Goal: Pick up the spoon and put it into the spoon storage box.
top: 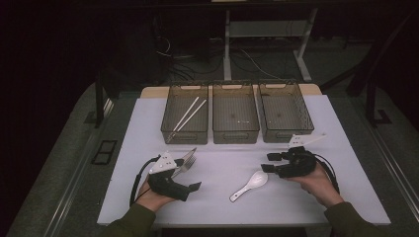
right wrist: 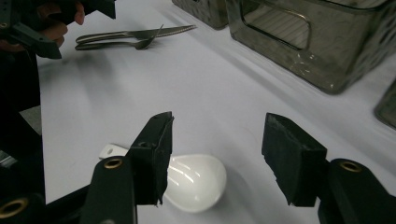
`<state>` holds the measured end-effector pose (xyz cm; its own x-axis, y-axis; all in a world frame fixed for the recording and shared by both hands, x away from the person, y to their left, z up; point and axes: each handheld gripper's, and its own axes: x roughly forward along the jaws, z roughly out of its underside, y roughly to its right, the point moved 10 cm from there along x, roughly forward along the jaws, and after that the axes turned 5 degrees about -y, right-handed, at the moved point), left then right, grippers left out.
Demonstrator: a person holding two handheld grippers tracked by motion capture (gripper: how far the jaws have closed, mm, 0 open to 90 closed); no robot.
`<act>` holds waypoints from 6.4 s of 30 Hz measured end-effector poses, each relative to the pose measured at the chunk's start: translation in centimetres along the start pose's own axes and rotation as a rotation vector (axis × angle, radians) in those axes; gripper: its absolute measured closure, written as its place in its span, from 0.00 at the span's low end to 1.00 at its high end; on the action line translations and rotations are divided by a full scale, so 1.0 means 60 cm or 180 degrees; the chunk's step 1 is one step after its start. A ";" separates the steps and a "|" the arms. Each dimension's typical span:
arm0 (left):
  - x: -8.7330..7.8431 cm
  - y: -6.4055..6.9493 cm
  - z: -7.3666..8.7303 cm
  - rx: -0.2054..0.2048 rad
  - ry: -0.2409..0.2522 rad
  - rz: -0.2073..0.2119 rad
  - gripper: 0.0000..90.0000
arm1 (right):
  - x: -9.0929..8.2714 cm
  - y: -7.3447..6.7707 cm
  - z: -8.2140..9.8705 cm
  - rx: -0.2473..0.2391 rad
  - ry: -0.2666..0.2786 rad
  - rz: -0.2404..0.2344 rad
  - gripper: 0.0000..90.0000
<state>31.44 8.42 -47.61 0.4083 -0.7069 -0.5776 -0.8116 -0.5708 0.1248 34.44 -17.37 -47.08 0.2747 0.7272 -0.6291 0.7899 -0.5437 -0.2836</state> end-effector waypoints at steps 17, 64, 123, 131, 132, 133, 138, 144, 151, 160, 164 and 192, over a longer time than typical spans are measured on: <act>0.004 0.002 0.002 0.0033 -0.0031 0.0030 0.00 | 0.053 0.000 0.008 -0.0042 -0.0294 0.0073 0.83; 0.003 0.005 0.003 0.0032 -0.0040 0.0060 0.00 | 0.056 -0.045 0.080 -0.0662 -0.0964 0.0064 0.73; 0.006 0.013 0.000 0.0097 0.0010 0.0176 0.00 | -0.016 0.026 -0.072 -0.0345 -0.0014 0.0318 0.90; 0.007 0.016 0.000 0.0104 0.0010 0.0211 0.00 | -0.016 0.054 -0.108 -0.0347 0.0051 0.0458 0.90; 0.007 0.016 0.000 0.0099 0.0013 0.0210 0.00 | -0.016 0.058 -0.112 -0.0344 0.0066 0.0477 0.90; 0.007 0.015 0.000 0.0097 0.0016 0.0209 0.00 | -0.015 0.062 -0.116 -0.0343 0.0068 0.0504 0.90; 0.007 0.015 0.000 0.0095 0.0014 0.0217 0.00 | -0.009 0.076 -0.134 -0.0368 0.0083 0.0600 0.90; 0.008 0.015 0.000 0.0083 0.0017 0.0219 0.00 | 0.008 0.094 -0.159 -0.0391 0.0109 0.0677 0.90; 0.009 0.016 0.001 0.0097 0.0004 0.0235 0.00 | 0.034 0.105 -0.187 -0.0381 0.0086 0.0711 0.90; 0.008 0.017 0.001 0.0097 0.0009 0.0235 0.00 | 0.070 0.125 -0.190 -0.0353 -0.0095 0.0787 0.90; 0.008 0.017 0.001 0.0097 0.0008 0.0234 0.00 | 0.079 0.130 -0.184 -0.0264 -0.0125 0.0743 0.83; 0.006 0.015 0.002 0.0094 0.0003 0.0204 0.00 | 0.015 0.072 -0.137 -0.0015 0.0314 0.0351 0.43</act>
<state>30.81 7.68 -47.78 0.3555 -0.7420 -0.5684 -0.8481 -0.5117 0.1375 42.60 -15.61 -42.89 0.4123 0.7008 -0.5821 0.7545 -0.6208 -0.2130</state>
